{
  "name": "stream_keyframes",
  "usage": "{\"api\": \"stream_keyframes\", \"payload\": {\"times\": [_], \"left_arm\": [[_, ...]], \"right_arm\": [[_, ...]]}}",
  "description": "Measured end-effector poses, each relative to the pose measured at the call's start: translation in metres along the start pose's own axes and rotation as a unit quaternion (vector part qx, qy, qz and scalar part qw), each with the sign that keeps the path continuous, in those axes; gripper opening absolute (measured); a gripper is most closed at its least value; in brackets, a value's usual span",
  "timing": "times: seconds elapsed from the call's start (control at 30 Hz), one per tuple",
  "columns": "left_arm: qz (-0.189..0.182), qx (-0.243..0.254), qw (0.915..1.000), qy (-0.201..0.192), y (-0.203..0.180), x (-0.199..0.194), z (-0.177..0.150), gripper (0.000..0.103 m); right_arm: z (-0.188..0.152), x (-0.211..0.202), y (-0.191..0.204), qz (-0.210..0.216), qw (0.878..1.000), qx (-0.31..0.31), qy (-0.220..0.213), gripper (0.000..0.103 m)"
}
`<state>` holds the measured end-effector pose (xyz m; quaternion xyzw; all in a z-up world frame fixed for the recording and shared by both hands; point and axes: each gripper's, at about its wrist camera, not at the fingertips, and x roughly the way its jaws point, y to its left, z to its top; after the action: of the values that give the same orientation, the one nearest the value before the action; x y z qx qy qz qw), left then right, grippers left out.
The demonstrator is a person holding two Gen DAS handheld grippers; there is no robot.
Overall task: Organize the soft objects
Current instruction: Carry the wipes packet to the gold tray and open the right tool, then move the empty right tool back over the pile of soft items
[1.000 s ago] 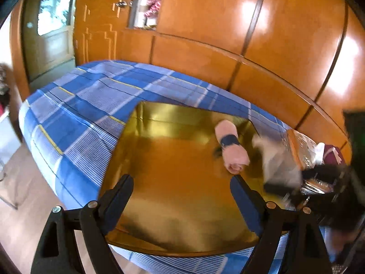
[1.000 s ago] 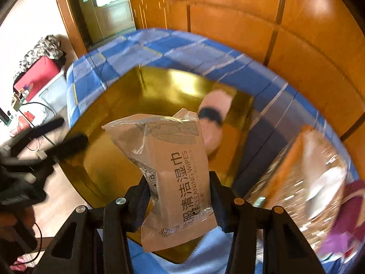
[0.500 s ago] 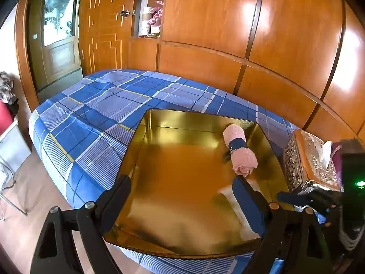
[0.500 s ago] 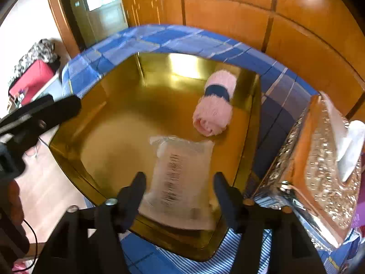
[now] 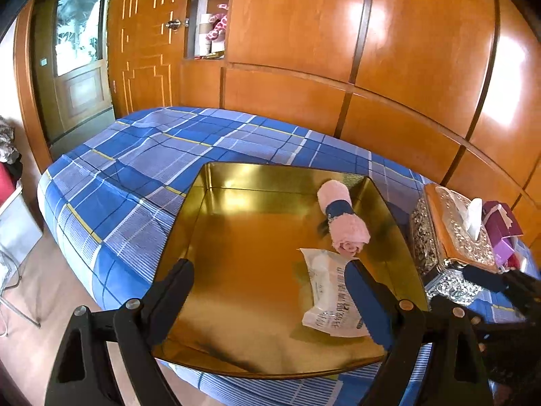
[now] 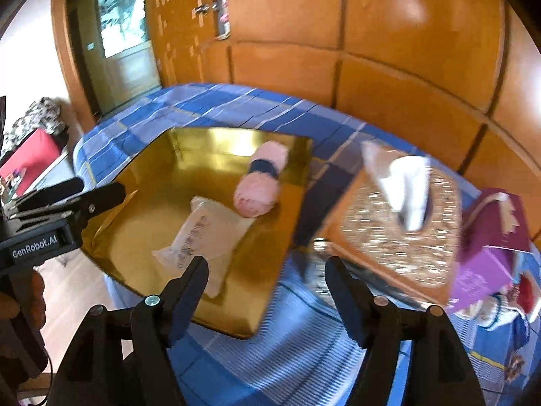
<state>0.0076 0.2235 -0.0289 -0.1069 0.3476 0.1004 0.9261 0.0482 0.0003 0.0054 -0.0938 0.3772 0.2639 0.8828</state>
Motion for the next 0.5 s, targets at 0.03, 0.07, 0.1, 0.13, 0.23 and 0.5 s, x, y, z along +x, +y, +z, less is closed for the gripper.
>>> {"api": "stream_keyframes", "payload": {"times": [0.03, 0.07, 0.1, 0.13, 0.23, 0.5], "left_arm": [[-0.002, 0.002, 1.0, 0.0, -0.002, 0.0, 0.0, 0.091], [-0.004, 0.006, 1.0, -0.001, -0.004, -0.001, -0.001, 0.091], [-0.004, 0.01, 0.9999, -0.003, -0.006, -0.002, -0.001, 0.091], [-0.004, 0.014, 0.9999, -0.005, -0.009, -0.002, -0.002, 0.091], [-0.011, 0.026, 0.9995, -0.01, -0.017, -0.005, -0.003, 0.093], [-0.034, 0.052, 0.998, -0.012, -0.035, -0.009, -0.01, 0.093]], "right_arm": [[-0.001, -0.005, -0.004, -0.011, 1.0, 0.004, -0.009, 0.073], [-0.002, -0.009, -0.007, -0.021, 1.0, 0.008, -0.018, 0.072], [-0.003, -0.014, -0.011, -0.037, 0.999, 0.013, -0.03, 0.072], [-0.004, -0.02, -0.015, -0.053, 0.998, 0.016, -0.041, 0.072], [-0.008, -0.042, -0.031, -0.093, 0.991, 0.036, -0.086, 0.073], [-0.034, -0.063, -0.118, -0.129, 0.978, 0.151, -0.072, 0.072]]}}
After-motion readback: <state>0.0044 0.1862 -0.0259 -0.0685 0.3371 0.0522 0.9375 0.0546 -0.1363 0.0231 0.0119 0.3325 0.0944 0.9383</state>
